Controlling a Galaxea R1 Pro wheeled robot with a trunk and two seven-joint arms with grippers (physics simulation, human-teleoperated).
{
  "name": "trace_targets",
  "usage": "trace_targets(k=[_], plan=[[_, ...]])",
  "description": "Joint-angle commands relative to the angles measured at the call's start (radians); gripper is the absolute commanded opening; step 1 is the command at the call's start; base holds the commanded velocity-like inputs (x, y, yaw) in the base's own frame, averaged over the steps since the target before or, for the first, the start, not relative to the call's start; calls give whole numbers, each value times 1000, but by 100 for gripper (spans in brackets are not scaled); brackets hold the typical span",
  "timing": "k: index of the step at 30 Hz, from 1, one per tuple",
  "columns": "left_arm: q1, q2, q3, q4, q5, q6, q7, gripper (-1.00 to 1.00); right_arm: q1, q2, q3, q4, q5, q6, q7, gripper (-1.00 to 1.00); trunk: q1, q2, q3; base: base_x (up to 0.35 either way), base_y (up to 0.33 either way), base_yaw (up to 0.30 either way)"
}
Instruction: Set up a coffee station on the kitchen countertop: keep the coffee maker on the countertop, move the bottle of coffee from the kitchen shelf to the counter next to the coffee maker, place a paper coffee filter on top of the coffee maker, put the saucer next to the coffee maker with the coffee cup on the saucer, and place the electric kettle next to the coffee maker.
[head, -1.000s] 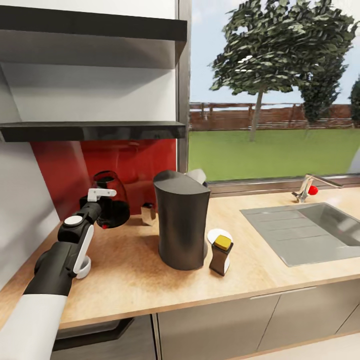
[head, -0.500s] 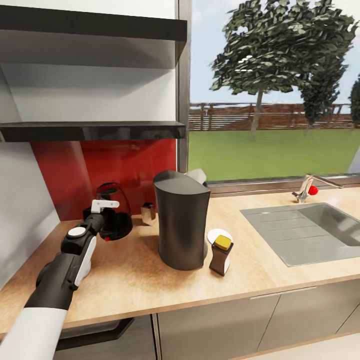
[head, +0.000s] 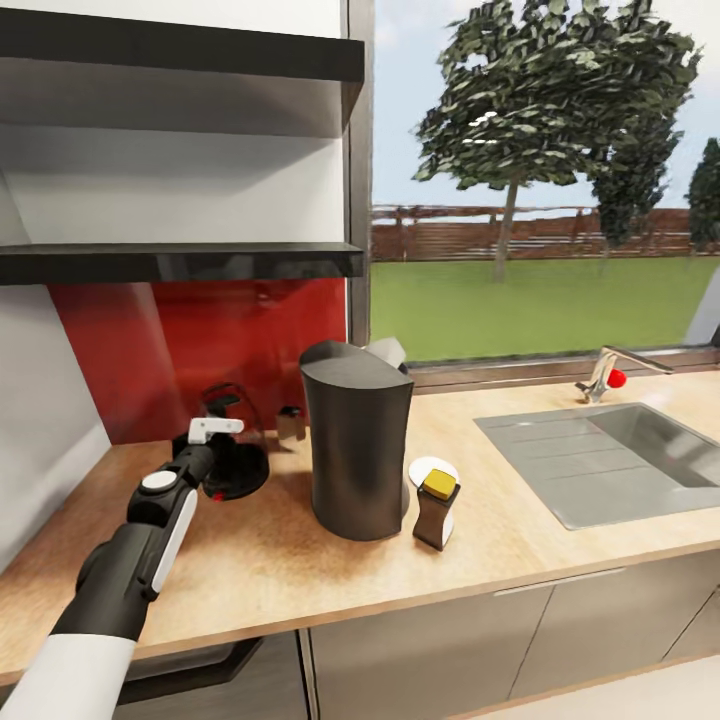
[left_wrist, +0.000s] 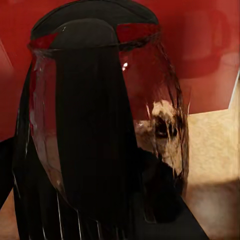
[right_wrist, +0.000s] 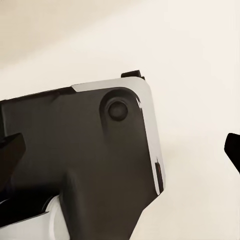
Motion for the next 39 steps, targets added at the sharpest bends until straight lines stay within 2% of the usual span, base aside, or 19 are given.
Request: trace_targets(k=[1,4,10,22,25,30,39], plan=[[-1,0,-1,4,-4,5,3,-100,-1,0,-6,1,-2,-2,5,100,0,-2,-1,0,0,-20],[0,-1,-1,30,-4,2,2,-100,-1,0,-6,1,-2,-2,6,100,0,-2,-1,0,0,-4],[1,-1,-1,112,-4,-108,4,-100,-1,0,-6,1,-2,-2,7,100,0,-2,-1,0,0,-122],[3,-2,-1,143,-4,-119,4,-100,-1,0,-6,1,-2,-2,6,100,0,-2,-1,0,0,-8],[6,-13,-3,176,-4,-123,3,-100,-1,0,-6,1,-2,-2,6,100,0,-2,-1,0,0,0],[15,-32,-5,220,-4,-222,1,-100,-1,0,-6,1,-2,-2,6,100,0,-2,-1,0,0,0],[21,-37,-25,227,-4,-238,-4,-100,-1,1,-6,1,-2,-2,5,100,0,-2,-1,0,0,0]])
